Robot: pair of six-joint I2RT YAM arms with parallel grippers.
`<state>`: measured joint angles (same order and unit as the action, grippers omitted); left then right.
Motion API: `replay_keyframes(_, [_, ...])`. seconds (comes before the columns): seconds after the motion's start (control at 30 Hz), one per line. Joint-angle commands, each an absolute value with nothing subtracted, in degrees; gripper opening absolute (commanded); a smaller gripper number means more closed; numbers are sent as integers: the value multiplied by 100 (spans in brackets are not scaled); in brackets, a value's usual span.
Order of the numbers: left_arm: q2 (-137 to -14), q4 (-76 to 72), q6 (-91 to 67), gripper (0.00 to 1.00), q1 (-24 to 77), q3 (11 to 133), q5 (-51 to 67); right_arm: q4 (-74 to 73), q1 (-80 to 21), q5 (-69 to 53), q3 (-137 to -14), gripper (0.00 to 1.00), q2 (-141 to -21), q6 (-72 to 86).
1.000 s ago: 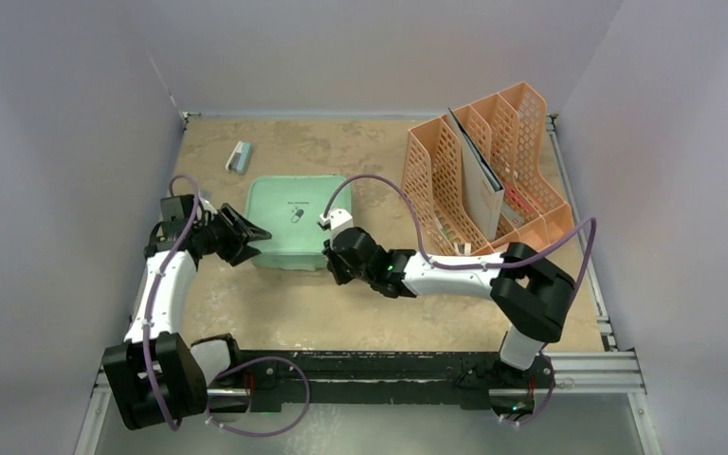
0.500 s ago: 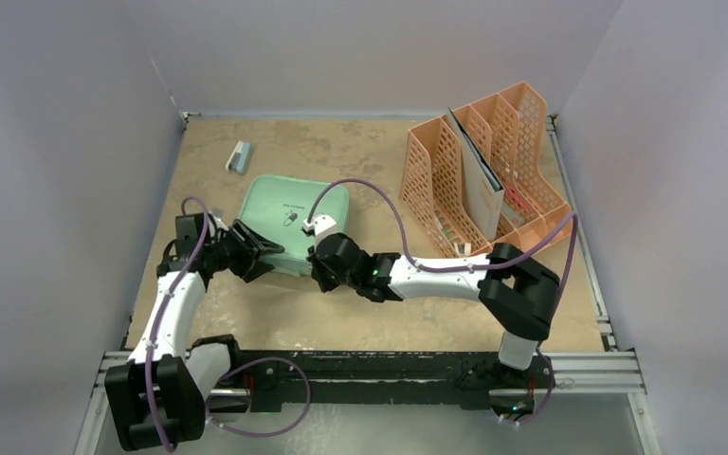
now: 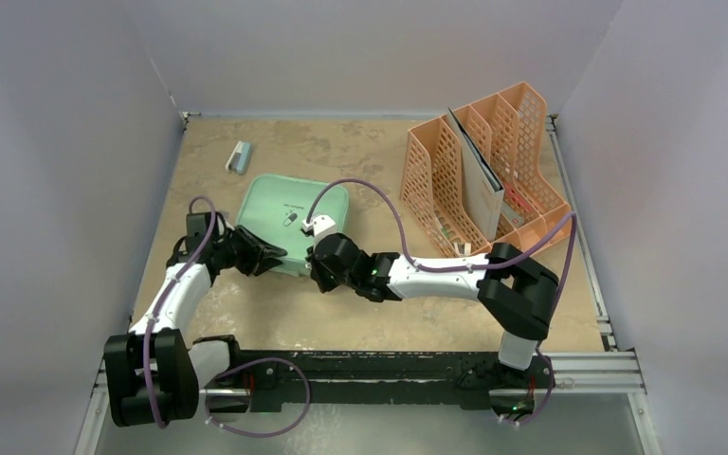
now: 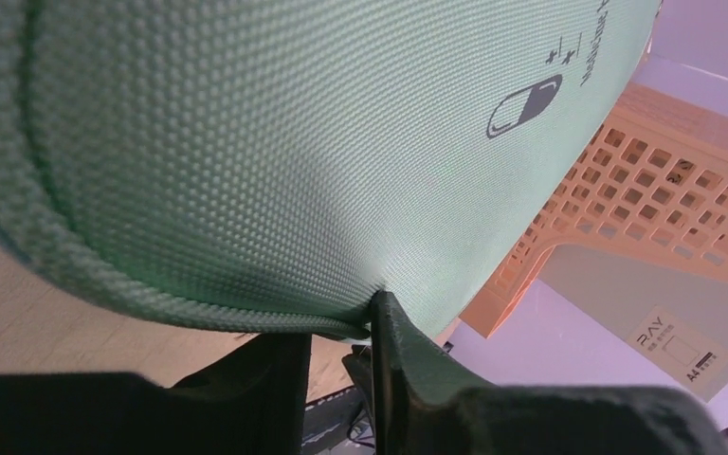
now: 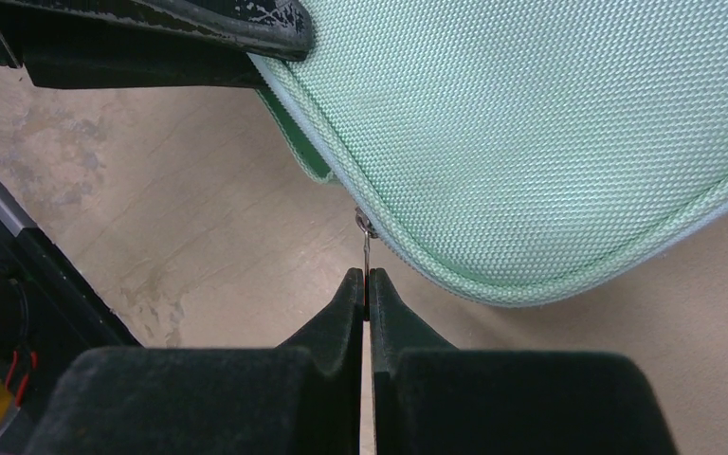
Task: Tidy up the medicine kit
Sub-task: Zip the medicine box at the center of the board.
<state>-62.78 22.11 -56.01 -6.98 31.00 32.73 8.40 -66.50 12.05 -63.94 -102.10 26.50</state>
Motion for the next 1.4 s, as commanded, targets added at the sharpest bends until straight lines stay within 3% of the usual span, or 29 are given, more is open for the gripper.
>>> replay_keyframes(0.0, [-6421,2101,-5380,16,-669,3156,2921,693,-6694,1307,-6328,0,-9999,2464])
replay_keyframes(0.1, [-6423,2271,-5195,0,-676,3247,2770,472,-6688,1425,-6123,0,-9804,2122])
replay_keyframes(0.8, [-6347,2952,-4427,0,-712,3674,2148,-214,-6145,2374,-5324,0,-8907,1241])
replay_keyframes(1.37, [-6317,3000,-4075,0,-721,3735,2375,651,-5066,2286,-5924,0,-9637,453])
